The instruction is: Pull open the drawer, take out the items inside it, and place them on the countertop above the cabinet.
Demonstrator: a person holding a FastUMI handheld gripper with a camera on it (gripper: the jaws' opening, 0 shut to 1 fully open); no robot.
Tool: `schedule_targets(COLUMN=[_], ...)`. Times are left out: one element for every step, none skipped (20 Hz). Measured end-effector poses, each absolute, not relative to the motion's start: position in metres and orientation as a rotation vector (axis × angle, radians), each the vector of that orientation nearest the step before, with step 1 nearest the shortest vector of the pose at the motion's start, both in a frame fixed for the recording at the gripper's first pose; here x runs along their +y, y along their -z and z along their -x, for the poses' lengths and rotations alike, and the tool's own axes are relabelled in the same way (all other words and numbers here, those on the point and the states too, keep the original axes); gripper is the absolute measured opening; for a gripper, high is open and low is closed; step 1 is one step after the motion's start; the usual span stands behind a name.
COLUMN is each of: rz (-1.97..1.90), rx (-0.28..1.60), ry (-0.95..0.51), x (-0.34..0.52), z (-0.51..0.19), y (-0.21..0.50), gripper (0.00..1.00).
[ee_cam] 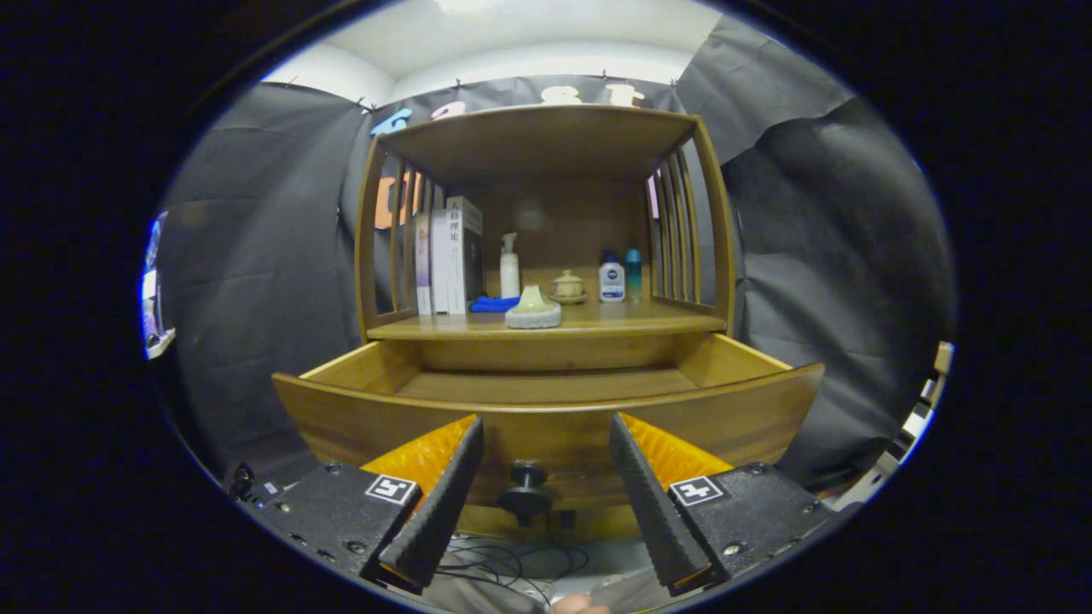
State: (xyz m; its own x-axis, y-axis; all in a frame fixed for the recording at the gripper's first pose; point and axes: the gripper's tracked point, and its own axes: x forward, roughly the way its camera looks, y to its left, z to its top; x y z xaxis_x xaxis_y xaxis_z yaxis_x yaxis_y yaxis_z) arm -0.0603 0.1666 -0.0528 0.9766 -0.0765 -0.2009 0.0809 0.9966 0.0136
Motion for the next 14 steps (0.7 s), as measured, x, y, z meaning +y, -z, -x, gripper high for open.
schedule_targets(rz=[-0.022, -0.020, -0.015, -0.009, -0.002, 0.002, 0.008, 0.011, 0.016, 0.031, 0.046, 0.057, 0.059, 0.058], rx=[0.211, 0.213, 0.218, 0.220, 0.220, 0.220, 0.225, 0.221, 0.219, 0.210, 0.210, 0.204, 0.201, 0.198], ry=[0.082, 0.085, 0.088, 0.092, 0.091, 0.090, 0.092, 0.105, 0.112, 0.118, 0.123, 0.125, 0.126, 0.125], x=[0.166, 0.166, 0.166, 0.165, 0.165, 0.166, 0.165, 0.163, 0.163, 0.164, 0.164, 0.163, 0.163, 0.164], z=[0.058, 0.057, 0.054, 0.052, 0.050, 0.047, 0.044, 0.044, 0.043, 0.043, 0.042, 0.043, 0.043, 0.042], y=[0.057, 0.060, 0.063, 0.065, 0.067, 0.067, 0.069, 0.069, 0.070, 0.070, 0.071, 0.070, 0.071, 0.071], gripper=[0.93, 0.93, 0.93, 0.93, 0.93, 0.93, 0.93, 0.93, 0.93, 0.93, 0.93, 0.93, 0.93, 0.94])
